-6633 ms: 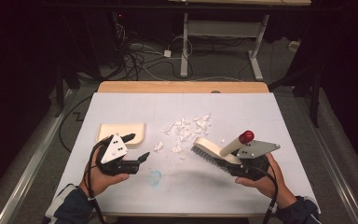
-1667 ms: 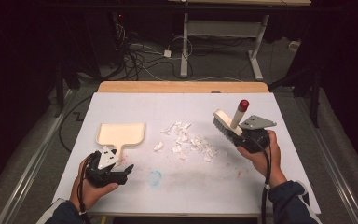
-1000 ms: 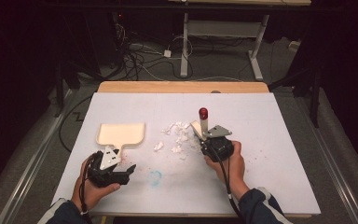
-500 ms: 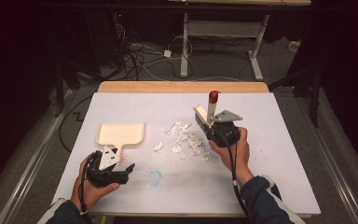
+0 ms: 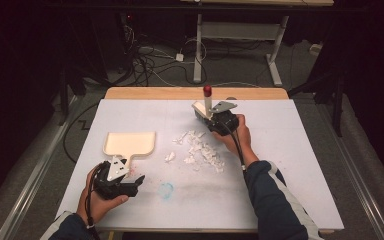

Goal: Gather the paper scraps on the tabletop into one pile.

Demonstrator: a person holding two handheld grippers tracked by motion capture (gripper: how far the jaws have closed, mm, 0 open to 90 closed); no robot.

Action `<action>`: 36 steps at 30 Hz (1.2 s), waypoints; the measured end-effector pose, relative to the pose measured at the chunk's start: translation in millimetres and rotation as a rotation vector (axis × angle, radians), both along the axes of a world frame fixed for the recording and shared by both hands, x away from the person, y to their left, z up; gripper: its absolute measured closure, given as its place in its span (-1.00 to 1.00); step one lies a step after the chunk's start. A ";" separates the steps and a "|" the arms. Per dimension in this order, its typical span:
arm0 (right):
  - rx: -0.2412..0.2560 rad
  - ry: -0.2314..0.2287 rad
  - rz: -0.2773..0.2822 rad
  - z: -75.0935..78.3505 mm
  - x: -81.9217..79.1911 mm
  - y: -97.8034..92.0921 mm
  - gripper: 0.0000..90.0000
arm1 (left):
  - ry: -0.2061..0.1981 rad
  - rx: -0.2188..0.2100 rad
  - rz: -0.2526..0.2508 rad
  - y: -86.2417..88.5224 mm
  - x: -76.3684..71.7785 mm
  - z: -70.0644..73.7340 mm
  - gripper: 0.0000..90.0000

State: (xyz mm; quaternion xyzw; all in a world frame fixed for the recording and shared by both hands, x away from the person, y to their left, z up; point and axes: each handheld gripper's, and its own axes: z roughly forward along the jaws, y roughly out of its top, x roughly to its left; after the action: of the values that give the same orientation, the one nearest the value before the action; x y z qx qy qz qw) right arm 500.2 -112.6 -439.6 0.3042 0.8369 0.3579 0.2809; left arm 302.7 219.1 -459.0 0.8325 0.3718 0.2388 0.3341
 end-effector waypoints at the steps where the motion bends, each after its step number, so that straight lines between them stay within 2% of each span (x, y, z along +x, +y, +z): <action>1: 0.006 0.005 0.013 -1.5 -0.1 3.7 0.51 | 0.001 -0.001 -0.001 -0.5 -0.4 -0.3 -0.57; 3: -0.005 0.008 0.065 -4.1 -2.4 13.8 0.51 | -0.001 0.003 -0.006 -1.2 -1.1 -0.3 -0.57; 6: 0.008 0.017 0.135 -5.5 -8.7 19.5 0.50 | 0.000 0.003 -0.008 -1.7 -1.5 -0.3 -0.57; 8: 0.015 0.031 0.207 -5.3 -15.1 20.9 0.50 | 0.002 0.006 -0.010 -1.7 -1.5 -0.6 -0.57; 9: 0.015 0.031 0.207 -5.3 -15.1 20.9 0.50 | 0.001 0.009 -0.011 -1.6 -1.3 -0.7 -0.57; 10: 0.012 0.031 0.269 -7.0 -22.3 20.5 0.50 | 0.002 0.009 -0.012 -1.5 -1.2 -0.7 -0.57; 11: 0.010 0.042 0.297 -8.1 -25.0 19.6 0.50 | 0.004 0.006 -0.012 -1.4 -0.8 -0.8 -0.57; 12: 0.010 0.042 0.297 -8.1 -25.0 19.6 0.50 | 0.008 0.004 -0.014 -1.4 -0.5 -0.8 -0.57; 13: -0.010 0.034 0.340 -9.6 -32.1 16.1 0.49 | 0.010 0.004 -0.017 -1.8 -0.5 -0.9 -0.57; 14: -0.010 0.034 0.340 -9.6 -32.1 16.1 0.49 | 0.011 0.009 -0.019 -2.2 -0.6 -0.9 -0.57; 15: -0.008 0.047 0.391 -9.2 -37.7 10.1 0.49 | 0.011 0.012 -0.022 -2.7 -0.6 -1.1 -0.57; 17: -0.011 0.041 0.407 -8.5 -40.9 6.7 0.49 | 0.013 0.010 -0.023 -3.6 -0.6 -1.1 -0.57; 18: -0.001 0.059 0.441 -7.1 -47.1 -0.8 0.49 | 0.014 0.010 -0.023 -3.9 -0.7 -0.9 -0.57; 23: 0.000 0.067 0.475 -4.6 -58.6 -12.5 0.49 | 0.012 0.012 -0.032 -5.6 -1.9 0.0 -0.57; 26: 0.009 0.058 0.462 -3.8 -63.6 -18.4 0.50 | 0.013 0.015 -0.030 -6.3 -2.2 0.1 -0.57; 29: 0.020 0.025 0.429 0.8 -65.2 -22.4 0.50 | 0.011 0.013 -0.026 -5.6 -1.8 0.6 -0.57; 30: 0.062 0.019 0.407 6.4 -66.1 -25.0 0.50 | 0.012 0.010 -0.025 -5.2 -1.9 0.8 -0.57; 31: 0.062 0.019 0.407 6.4 -66.1 -25.0 0.50 | 0.010 0.009 -0.026 -4.7 -1.9 0.9 -0.57; 32: 0.062 -0.014 0.371 12.6 -67.8 -25.4 0.50 | 0.008 0.010 -0.025 -4.3 -1.8 1.0 -0.57; 34: 0.074 -0.019 0.361 15.9 -68.9 -25.7 0.50 | 0.010 0.009 -0.021 -3.3 -1.7 1.1 -0.57; 36: 0.098 -0.034 0.326 22.3 -71.6 -25.2 0.50 | 0.006 0.009 -0.019 -2.6 -2.1 1.4 -0.57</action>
State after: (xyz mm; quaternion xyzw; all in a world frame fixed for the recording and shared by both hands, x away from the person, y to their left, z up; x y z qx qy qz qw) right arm 428.6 -137.8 -417.3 0.1717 0.8520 0.4440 0.2180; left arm 300.5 216.5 -457.5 0.8382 0.3639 0.2349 0.3313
